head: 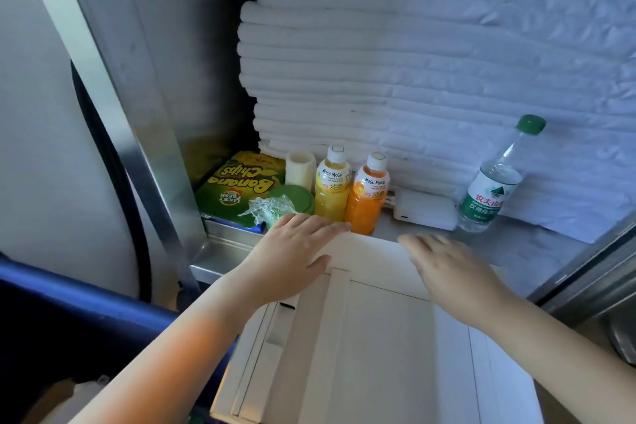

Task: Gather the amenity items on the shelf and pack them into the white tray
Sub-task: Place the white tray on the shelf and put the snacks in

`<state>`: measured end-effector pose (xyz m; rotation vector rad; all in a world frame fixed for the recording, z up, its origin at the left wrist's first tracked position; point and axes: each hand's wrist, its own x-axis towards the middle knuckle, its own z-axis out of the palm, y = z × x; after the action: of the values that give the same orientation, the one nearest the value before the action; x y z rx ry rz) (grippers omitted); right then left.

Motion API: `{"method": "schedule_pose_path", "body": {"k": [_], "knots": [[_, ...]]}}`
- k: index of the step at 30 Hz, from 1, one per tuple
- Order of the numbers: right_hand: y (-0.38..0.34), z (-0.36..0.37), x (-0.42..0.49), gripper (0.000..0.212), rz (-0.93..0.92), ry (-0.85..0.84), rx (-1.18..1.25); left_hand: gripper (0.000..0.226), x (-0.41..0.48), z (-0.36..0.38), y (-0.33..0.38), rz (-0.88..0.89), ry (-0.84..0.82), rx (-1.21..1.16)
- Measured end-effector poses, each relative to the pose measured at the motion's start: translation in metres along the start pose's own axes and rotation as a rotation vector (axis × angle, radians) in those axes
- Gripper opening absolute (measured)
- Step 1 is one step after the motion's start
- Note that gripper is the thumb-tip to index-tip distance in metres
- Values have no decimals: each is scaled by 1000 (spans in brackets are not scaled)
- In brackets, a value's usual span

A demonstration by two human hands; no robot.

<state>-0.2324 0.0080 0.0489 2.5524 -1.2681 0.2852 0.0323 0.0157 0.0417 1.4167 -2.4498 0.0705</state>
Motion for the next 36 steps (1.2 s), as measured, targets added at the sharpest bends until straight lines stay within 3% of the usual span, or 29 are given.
{"method": "schedule_pose_path", "body": {"k": [3,6,9,13,20,23,27,30,33,36], "knots": [[3,-3,2,41,-19,-22,20,56,2,-2,1,-10,-12,2],[8,-2,3,18,-4,-144,9,56,5,-3,3,-47,-31,-23],[11,-1,7,12,-1,-195,14,56,9,-4,2,-75,-56,-44],[11,-3,15,20,-1,-234,81,57,9,-5,4,-82,-73,-31],[9,-21,68,51,-194,171,152,57,6,-4,4,-69,-42,-4],[10,-21,104,58,-144,182,188,58,3,-3,4,-67,-36,2],[10,-4,134,63,-133,52,113,58,1,-1,3,-52,-24,5],[10,5,137,64,-132,129,91,54,5,-2,1,-54,-3,-34],[10,7,138,62,-125,198,130,44,8,-8,-2,-97,21,-242],[9,8,137,64,-147,218,134,37,13,-18,-22,-202,156,-334]]}}
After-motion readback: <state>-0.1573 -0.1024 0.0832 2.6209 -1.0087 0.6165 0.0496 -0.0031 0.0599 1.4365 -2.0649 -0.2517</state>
